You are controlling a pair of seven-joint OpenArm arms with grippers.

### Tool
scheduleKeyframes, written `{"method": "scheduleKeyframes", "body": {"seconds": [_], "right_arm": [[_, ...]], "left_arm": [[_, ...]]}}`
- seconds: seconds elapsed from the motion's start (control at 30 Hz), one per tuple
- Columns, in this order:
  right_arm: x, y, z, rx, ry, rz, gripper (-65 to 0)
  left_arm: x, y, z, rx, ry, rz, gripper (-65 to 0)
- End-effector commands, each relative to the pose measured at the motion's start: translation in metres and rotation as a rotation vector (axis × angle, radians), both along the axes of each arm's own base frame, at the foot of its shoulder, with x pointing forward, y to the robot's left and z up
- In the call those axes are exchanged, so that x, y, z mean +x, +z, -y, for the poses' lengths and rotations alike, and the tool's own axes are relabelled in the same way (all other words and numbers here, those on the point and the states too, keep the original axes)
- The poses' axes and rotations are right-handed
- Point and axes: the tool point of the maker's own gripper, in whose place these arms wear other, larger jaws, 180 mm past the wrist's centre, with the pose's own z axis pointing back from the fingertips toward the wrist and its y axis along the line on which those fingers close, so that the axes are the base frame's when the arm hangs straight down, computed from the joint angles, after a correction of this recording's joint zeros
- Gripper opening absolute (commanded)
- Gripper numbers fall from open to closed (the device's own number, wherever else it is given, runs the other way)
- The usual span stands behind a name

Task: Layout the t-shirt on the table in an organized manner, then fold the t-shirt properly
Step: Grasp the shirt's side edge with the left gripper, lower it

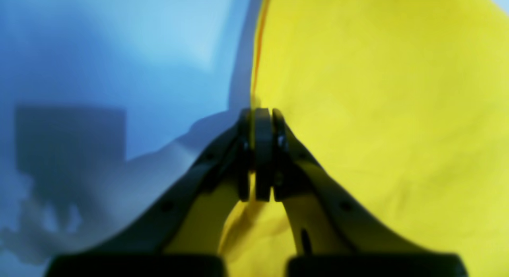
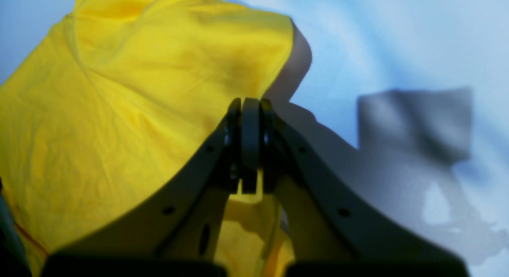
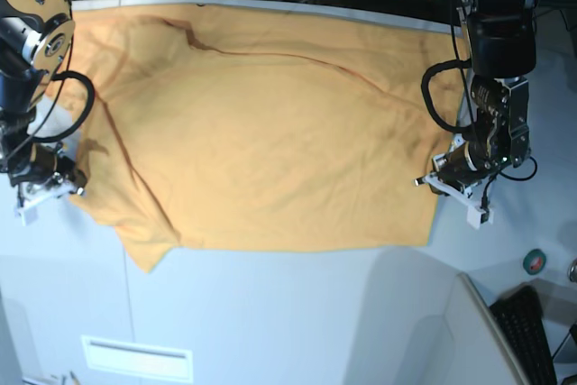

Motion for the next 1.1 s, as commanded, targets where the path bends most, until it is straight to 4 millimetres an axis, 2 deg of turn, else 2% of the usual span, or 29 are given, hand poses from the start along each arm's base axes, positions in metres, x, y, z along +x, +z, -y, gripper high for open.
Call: {"method": "scheduleKeyframes", "body": {"seconds": [0.0,0.03,0.17,0.37,0.63,0.9,1.07], "right_arm": [[0.017,0.019,0.012,-0.019,-0.01,0.063,-65.0],[0.017,0.019,0.012,-0.019,-0.01,0.063,-65.0],[0.017,0.018,0.011,-0.017,-0.01,0.063,-65.0],[0.017,0.018,0.011,-0.017,-0.01,0.063,-65.0],[0.017,0.018,0.01,-0.014,-0.008,0.063,-65.0],[0.017,0.018,0.009,-0.013,-0.008,0.063,-65.0],[0.017,0.017,0.008,-0.012,-0.007,0.061,-65.0]], "left_arm": [[0.016,0.025,-0.006,0.023,-0.009,0.084,-65.0],[0.017,0.033,-0.004,0.037,-0.023,0.109,-65.0],[0.007,0.044,0.002,0.063,-0.058,0.143,-65.0],[-0.027,0.035,0.007,0.084,-0.091,0.116,-65.0],[-0.06,0.054,0.028,0.118,-0.175,0.157,-65.0],[-0.115,0.025,0.036,0.101,-0.213,-0.035,-65.0],[-0.13,0.012,0.032,0.094,-0.203,-0.083,-65.0]]}}
